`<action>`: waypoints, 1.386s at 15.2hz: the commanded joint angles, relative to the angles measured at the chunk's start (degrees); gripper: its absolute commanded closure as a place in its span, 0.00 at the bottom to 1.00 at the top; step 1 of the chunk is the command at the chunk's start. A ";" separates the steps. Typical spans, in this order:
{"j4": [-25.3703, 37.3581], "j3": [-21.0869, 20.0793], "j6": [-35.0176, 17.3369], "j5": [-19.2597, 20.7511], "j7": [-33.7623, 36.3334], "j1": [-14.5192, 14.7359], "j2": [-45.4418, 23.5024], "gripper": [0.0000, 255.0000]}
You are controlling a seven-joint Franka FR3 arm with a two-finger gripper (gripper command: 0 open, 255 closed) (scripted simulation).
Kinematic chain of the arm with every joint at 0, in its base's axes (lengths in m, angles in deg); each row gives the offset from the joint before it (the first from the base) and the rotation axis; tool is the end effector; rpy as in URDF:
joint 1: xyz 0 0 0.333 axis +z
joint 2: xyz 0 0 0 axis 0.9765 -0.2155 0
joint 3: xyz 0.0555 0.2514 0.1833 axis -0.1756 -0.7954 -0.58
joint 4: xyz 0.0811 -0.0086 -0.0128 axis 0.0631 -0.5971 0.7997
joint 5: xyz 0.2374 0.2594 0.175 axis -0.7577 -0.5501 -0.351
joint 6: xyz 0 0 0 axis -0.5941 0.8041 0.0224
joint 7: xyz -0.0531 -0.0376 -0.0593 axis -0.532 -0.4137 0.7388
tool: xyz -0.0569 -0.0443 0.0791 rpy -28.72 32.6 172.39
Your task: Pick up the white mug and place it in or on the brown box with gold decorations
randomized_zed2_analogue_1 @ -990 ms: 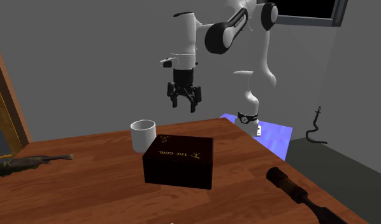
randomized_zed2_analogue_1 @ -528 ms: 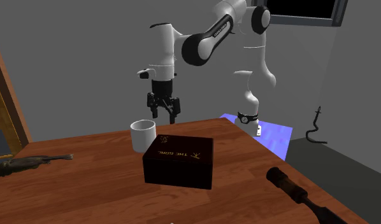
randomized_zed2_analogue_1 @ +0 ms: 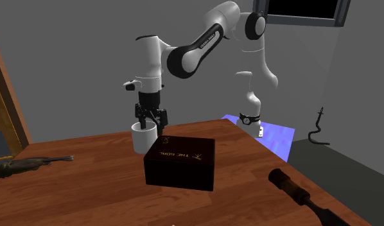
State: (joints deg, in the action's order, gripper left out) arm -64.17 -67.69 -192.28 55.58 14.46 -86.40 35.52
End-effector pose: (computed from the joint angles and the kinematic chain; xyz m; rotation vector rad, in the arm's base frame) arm 0.6049 -0.2097 0.3675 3.1294 -0.0381 0.0527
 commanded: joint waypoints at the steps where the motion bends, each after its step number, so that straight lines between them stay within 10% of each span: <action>1: -0.59 -0.09 -1.39 -0.23 -0.16 -0.07 -0.78 0.00; 11: -1.21 -0.14 -3.00 -0.53 -0.36 -0.09 -1.80 0.00; 12: -1.15 -0.15 -2.96 -0.53 -0.33 -0.08 -1.81 1.00; 21: -1.21 -0.14 -3.00 -0.54 -0.36 -0.09 -1.80 1.00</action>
State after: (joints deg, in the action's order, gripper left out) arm -65.48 -67.82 -195.23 55.08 14.15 -86.47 33.92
